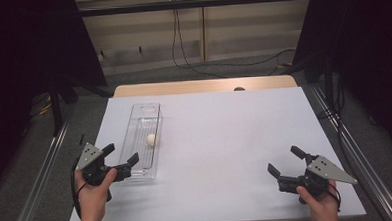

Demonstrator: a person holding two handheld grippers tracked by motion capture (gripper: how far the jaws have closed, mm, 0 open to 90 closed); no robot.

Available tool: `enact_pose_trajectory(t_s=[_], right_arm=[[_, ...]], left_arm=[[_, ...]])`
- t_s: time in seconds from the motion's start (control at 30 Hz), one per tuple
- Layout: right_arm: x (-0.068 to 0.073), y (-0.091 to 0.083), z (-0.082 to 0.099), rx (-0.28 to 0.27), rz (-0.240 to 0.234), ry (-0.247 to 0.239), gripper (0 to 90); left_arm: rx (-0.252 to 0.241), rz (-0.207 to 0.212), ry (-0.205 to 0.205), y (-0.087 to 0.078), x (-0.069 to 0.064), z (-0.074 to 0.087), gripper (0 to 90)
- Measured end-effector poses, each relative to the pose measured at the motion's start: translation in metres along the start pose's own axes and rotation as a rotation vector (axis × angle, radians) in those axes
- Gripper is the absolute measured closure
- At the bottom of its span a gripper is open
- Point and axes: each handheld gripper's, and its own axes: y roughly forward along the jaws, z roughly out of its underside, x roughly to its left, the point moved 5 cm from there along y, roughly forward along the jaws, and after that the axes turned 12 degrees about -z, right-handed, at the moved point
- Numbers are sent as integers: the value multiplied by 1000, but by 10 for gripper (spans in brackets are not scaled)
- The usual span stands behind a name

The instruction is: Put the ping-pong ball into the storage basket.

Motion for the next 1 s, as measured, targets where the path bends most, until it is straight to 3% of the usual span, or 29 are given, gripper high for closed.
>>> enact_pose_trajectory(t_s=[0.17, 1.0], right_arm=[[1, 0, 0, -1, -1, 0, 17], [0, -1, -1, -5, 0, 1, 17]], left_arm=[[3, 12, 0, -3, 0, 4, 28], [-35, -12, -22, -19, 12, 16, 28]])
